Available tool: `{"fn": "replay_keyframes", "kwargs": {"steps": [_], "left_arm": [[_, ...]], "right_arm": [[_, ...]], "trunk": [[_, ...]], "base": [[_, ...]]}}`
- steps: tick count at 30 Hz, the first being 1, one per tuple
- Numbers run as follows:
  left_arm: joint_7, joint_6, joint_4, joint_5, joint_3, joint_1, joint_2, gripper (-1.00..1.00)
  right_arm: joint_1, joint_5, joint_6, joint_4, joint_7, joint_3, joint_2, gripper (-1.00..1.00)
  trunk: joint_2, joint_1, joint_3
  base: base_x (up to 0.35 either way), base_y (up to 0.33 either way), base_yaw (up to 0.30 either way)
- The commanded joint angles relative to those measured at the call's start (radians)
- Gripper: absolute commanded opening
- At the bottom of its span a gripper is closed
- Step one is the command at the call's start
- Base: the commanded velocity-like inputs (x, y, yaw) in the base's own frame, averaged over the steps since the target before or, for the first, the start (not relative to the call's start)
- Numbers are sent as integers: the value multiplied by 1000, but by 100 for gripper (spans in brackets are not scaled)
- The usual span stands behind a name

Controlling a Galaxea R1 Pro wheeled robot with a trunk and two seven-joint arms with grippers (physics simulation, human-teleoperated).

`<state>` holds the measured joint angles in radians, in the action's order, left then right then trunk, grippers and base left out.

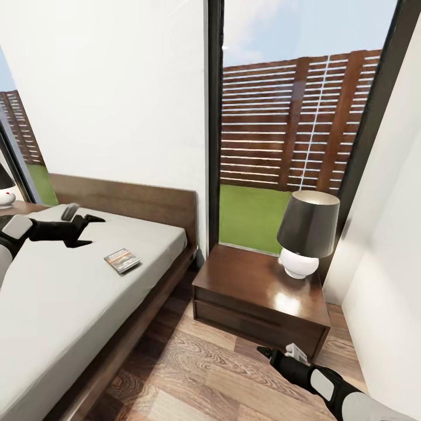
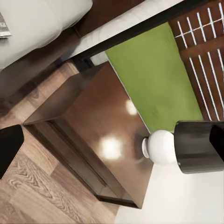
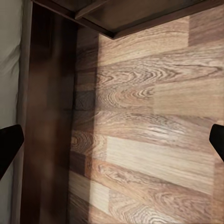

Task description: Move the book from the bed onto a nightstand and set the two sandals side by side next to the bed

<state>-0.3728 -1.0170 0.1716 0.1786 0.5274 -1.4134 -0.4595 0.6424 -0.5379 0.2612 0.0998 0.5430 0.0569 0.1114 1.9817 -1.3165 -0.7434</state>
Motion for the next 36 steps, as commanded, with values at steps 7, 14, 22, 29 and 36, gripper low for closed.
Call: {"fn": "replay_keyframes", "kwargs": {"steps": [7,14,22,29,36], "left_arm": [[2,-6,-2,6,-48,-1,-28,100],[2,-6,-3,6,-59,-1,-35,100],[3,-6,-11,4,-62,0,-37,100],[3,-5,-15,4,-63,0,-37,100],[3,-5,-16,4,-63,0,-37,100]], "right_arm": [[0,0,9,0,5,7,1,100],[0,1,9,0,8,7,2,100],[0,47,10,0,50,-5,2,100],[0,74,10,-2,90,-10,3,100],[0,79,9,-3,99,-11,3,100]], "trunk": [[0,0,-1],[0,0,-1],[0,0,-1],[0,0,-1],[0,0,-1]], "base": [[0,0,0],[0,0,0],[0,0,0],[31,0,0],[94,0,0]]}}
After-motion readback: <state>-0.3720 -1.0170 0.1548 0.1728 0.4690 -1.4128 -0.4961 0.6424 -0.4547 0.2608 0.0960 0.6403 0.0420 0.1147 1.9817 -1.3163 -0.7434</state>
